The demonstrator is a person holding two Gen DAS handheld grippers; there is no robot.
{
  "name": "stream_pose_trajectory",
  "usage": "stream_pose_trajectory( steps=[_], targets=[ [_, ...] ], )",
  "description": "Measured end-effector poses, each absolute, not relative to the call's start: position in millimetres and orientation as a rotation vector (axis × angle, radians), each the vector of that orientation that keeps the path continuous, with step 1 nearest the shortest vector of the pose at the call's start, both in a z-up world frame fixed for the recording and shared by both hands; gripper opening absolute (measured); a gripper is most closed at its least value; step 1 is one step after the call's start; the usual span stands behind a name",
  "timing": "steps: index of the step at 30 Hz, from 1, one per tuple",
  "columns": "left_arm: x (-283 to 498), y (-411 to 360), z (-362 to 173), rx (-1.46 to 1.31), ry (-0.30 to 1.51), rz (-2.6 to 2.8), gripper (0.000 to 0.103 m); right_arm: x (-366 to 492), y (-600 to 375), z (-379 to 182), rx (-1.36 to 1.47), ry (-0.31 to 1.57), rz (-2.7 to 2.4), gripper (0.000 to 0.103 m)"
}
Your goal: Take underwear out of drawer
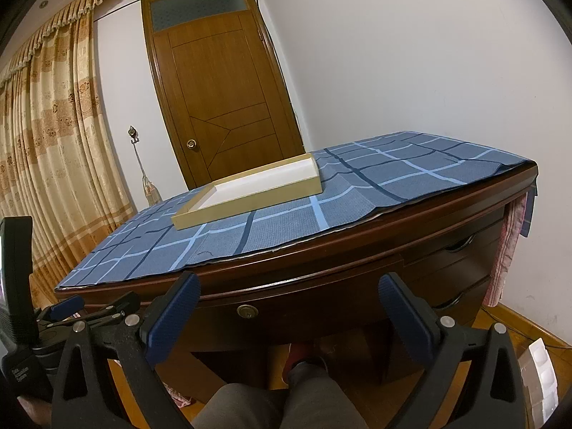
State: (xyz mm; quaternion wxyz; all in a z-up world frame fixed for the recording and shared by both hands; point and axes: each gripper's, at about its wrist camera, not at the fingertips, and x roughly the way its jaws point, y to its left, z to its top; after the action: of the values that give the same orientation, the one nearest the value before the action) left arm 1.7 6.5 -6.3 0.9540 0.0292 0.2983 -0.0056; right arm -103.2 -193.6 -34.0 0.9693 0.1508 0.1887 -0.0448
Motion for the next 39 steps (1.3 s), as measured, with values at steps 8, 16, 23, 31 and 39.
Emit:
stream_pose_trajectory(
  steps=[8, 16, 23, 31, 39],
  targets=[
    [2.0, 6.3, -6.1, 0.059, 0.607, -0.011, 0.103, -103.3, -193.1, -34.5, 0.306, 0.382, -0.091, 0.101],
    [1.9, 6.3, -5.9, 0.059, 0.607, -0.011, 0.103, -103.6, -192.1, -34.8, 0.306, 0.383, -0.094, 0.101],
    [1.6, 6.7, -6.7, 0.057, 0.610, -0.012, 0.103, -104.5, -189.9, -36.8, 0.305, 0.381, -0.096, 0.101],
    [0.6, 6.7, -7.4, 0.056, 0.612, -0.011, 0.103, -103.8, -190.3, -38.2, 0.313, 0.384, -0.098, 0.101],
    [1.0, 6.9, -7.5, 0.055, 0.613, -0.011, 0.103, -104.5, -191.8, -38.5, 0.316, 0.385, -0.098, 0.101]
  ],
)
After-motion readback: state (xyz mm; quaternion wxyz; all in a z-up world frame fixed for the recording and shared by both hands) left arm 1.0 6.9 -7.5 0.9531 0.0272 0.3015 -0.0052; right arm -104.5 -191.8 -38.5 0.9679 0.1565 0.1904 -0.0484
